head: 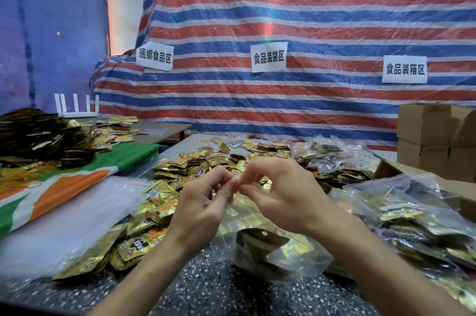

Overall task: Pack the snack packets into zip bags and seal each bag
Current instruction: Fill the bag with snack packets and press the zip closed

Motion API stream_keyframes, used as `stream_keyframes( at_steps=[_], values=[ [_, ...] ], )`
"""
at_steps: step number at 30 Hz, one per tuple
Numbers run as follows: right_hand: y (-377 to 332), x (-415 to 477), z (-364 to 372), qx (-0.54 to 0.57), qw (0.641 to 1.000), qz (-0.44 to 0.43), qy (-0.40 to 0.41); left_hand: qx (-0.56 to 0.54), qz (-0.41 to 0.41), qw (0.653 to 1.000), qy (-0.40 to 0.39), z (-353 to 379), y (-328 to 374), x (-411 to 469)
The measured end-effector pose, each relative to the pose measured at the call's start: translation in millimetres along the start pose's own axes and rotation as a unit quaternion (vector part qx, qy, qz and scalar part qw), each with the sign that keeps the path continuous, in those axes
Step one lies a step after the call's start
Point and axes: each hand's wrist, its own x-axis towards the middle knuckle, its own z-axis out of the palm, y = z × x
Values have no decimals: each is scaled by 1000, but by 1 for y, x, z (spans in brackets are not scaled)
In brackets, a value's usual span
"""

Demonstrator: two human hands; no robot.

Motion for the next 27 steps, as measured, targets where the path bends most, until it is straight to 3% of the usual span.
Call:
stream_keyframes(
  at_steps=[27],
  values=[
    [40, -11, -42, 4, 998, 33, -56, -65, -9, 996, 63, -10, -15, 27]
  ],
)
